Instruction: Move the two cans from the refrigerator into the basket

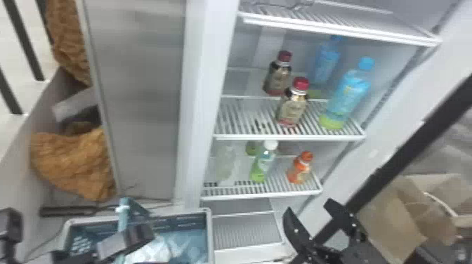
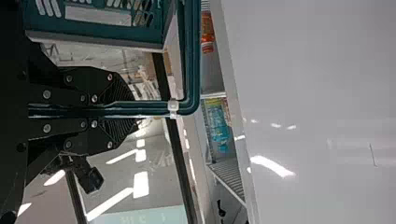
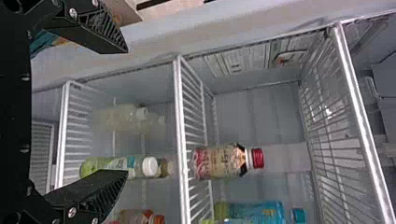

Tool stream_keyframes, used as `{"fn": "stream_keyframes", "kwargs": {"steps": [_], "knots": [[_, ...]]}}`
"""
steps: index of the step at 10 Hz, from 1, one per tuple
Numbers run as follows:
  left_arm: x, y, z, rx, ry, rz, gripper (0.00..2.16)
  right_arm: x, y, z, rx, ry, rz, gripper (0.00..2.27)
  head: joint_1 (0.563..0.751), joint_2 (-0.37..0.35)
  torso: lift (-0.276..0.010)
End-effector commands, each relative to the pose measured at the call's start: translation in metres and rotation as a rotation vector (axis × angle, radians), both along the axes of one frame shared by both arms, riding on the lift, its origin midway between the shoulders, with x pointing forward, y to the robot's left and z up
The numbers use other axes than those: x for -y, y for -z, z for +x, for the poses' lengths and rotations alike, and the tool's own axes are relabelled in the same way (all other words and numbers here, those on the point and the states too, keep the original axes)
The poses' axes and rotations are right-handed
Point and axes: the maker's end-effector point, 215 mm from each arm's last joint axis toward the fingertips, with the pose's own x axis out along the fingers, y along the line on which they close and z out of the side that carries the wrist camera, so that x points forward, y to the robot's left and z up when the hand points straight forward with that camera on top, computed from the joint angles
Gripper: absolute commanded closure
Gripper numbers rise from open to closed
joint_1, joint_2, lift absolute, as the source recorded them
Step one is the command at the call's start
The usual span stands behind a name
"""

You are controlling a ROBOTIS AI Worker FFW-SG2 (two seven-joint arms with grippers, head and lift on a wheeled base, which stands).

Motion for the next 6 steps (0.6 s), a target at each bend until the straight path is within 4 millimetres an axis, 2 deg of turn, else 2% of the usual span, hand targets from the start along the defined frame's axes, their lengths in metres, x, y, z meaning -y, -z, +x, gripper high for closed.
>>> {"fn": "stream_keyframes", "kwargs": {"steps": [1, 2, 6], "knots": [[0.001, 0.0, 0.0, -0.001, 0.002, 0.0, 1.19, 0.012, 0.013, -0.007, 0.009, -0.005, -0.025, 0.14, 0.695, -0.304, -0.031], [0.001, -0.001, 0.0, 0.002, 0.002, 0.0, 1.19, 0.01, 0.018, -0.015, 0.004, -0.024, -0.045, 0.14, 0.695, -0.322, -0.031], [0.001, 0.001, -0.001, -0.003, 0.006, 0.003, 1.19, 0.009, 0.005, -0.041, 0.017, -0.007, -0.063, 0.14, 0.695, -0.346, -0.031]]}}
